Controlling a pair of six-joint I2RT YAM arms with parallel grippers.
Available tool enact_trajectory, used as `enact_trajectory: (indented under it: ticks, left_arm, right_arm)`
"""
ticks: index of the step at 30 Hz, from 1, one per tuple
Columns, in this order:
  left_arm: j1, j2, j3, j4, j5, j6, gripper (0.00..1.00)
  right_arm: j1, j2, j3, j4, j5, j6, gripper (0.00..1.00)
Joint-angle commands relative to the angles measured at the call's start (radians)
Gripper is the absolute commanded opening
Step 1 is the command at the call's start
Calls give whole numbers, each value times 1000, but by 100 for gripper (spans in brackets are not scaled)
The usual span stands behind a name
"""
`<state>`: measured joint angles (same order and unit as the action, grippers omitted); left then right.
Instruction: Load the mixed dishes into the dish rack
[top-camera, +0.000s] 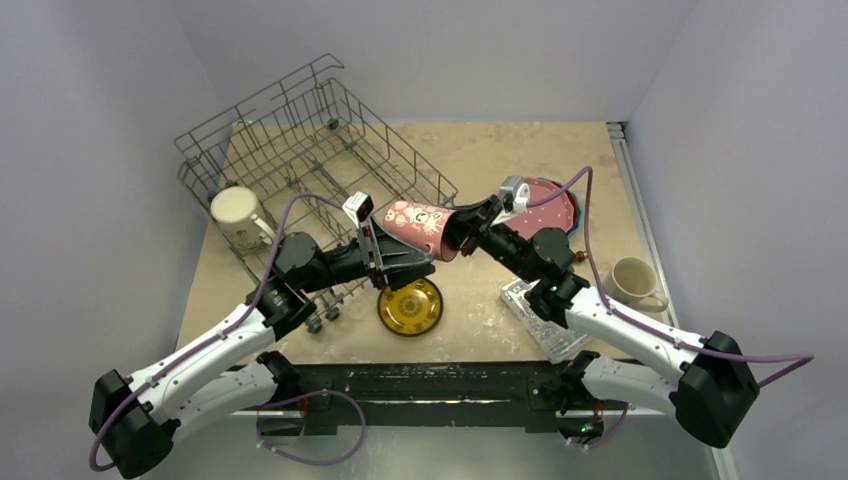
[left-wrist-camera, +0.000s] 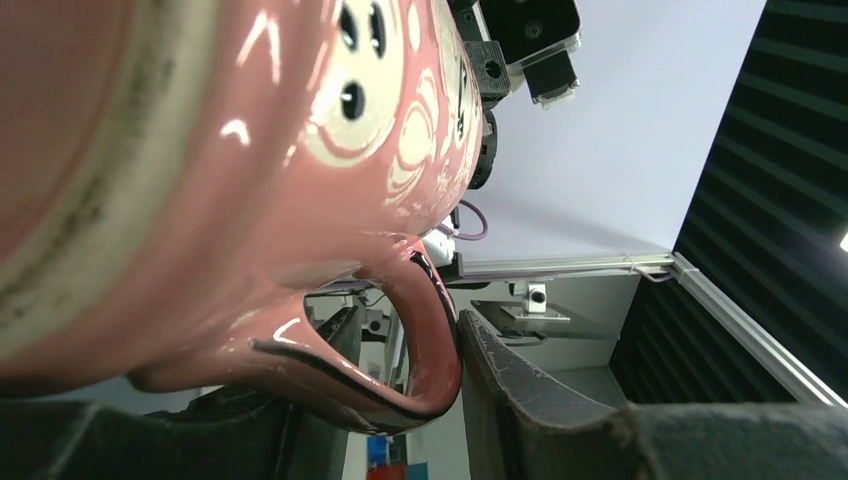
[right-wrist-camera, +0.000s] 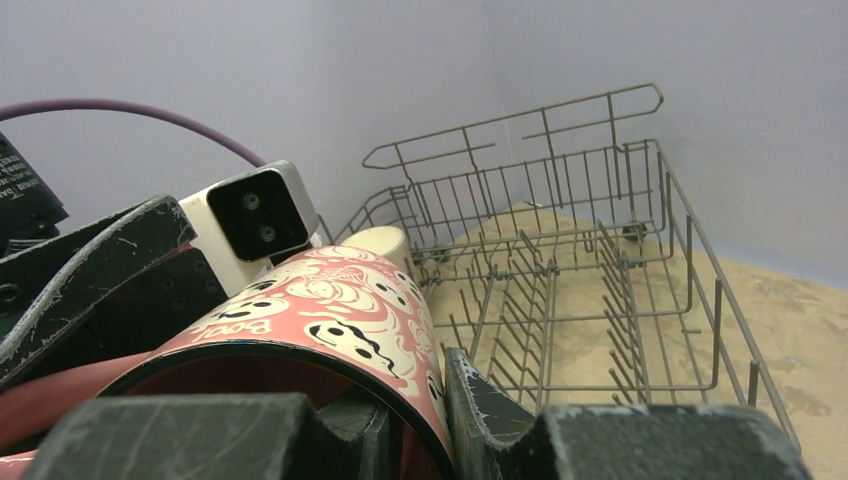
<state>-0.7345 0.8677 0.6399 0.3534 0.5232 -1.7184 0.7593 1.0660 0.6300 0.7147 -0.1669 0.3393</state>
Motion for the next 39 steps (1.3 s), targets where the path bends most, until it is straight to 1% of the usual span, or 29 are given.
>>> enact_trajectory:
  ticks: [1,3,6,9,17,18,19,20,21,22,24,26,29,30,32,34,37,38,39]
  left_arm:
    - [0,-7,45,100,-42,-14,41]
    - [0,-15,40,71,-44,-23,47]
    - [-1,-28,35,34,-45,-30,49]
    - [0,-33,36,22,-50,-33,45]
    - [0,-30,35,104,-66,-20,37]
    - [0,-31,35,121,-69,-9,35]
    - [0,-34,37,129,-71,0,22]
    - [0,-41,40,117,-76,16,12]
    - [0,-53,42,97,-89,35,5]
    - [0,-67,44,71,-114,65,1]
    - [0,-109,54,-10,-149,121,0]
    - [0,-153,83,-122,-191,194,0]
    - [0,-214,187,-426,-295,360,0]
    - [0,-226,235,-539,-342,416,0]
    - [0,-238,346,-748,-455,544,0]
    - [1,-238,432,-914,-574,643,0]
    - [0,-220,540,-1123,-729,714,0]
    - [1,-205,570,-1173,-802,741,0]
    - [0,-190,602,-1229,-838,751,0]
  right_arm:
    - [40,-41,53,137,-73,-38,0]
    - [42,-57,37,161,-87,-51,0]
    - [44,-62,39,163,-126,-92,0]
    - [47,-52,59,135,-177,-154,0]
    - [76,-55,75,110,-162,-252,0]
    - [82,-52,80,94,-157,-263,0]
    - [88,-51,81,87,-150,-272,0]
    - [95,-53,80,85,-138,-281,0]
    - [100,-53,80,82,-125,-287,0]
    - [101,-51,83,75,-113,-288,7]
    - [103,-37,95,52,-67,-268,31]
    - [103,-21,109,25,-7,-221,51]
    - [102,19,141,-49,126,-104,82]
    - [103,36,164,-109,175,-55,88]
    - [101,71,209,-227,264,7,95]
    - [100,78,222,-307,293,26,97]
    - [101,56,222,-396,340,44,97]
    - [101,44,219,-420,347,48,97]
    - [101,31,212,-440,354,52,97]
